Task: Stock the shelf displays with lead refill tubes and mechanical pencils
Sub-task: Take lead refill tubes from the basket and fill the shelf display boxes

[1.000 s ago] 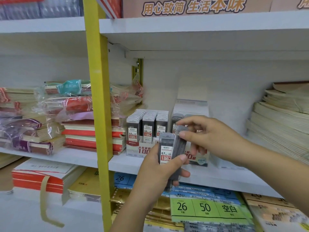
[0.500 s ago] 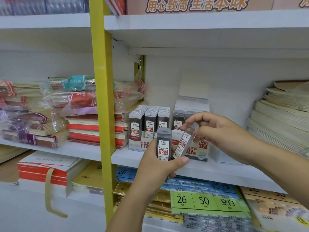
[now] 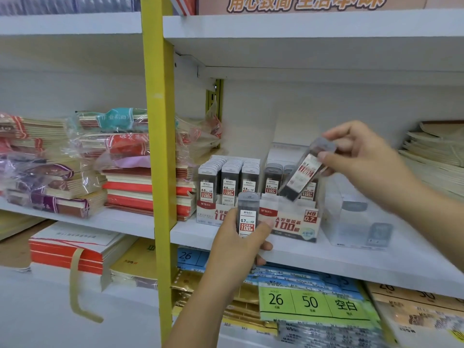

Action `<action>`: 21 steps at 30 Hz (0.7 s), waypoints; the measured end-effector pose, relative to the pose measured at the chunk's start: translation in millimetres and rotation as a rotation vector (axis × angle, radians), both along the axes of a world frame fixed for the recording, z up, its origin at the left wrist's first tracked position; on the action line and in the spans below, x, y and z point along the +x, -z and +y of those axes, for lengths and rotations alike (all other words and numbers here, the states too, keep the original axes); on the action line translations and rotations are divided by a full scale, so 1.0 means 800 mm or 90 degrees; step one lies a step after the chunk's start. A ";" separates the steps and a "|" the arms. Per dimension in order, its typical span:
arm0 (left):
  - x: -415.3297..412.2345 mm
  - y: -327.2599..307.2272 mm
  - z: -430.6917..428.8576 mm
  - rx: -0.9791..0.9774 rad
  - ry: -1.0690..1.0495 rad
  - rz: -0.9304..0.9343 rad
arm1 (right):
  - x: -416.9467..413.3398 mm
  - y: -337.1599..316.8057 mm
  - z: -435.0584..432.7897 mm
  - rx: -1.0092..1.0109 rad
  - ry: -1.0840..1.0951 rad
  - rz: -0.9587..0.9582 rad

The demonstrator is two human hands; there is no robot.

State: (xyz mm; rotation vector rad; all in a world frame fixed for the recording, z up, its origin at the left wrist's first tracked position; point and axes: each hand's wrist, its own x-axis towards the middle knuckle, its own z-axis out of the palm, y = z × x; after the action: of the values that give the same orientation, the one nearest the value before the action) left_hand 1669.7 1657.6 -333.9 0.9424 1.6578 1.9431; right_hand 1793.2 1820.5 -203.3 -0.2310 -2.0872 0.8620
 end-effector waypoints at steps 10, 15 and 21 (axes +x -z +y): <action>-0.021 0.006 0.001 0.066 0.048 -0.058 | -0.025 0.003 0.050 0.367 0.171 -0.168; -0.021 0.006 -0.004 0.105 0.076 -0.073 | -0.035 0.004 0.058 0.377 0.202 -0.228; -0.021 0.005 -0.008 0.110 0.092 -0.047 | -0.031 0.013 0.059 0.473 0.283 -0.318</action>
State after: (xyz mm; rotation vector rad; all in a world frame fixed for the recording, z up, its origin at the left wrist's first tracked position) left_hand 1652.9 1651.2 -338.0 1.0121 1.3590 2.0204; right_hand 1768.0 1867.4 -213.4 -0.5118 -2.5131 -0.2873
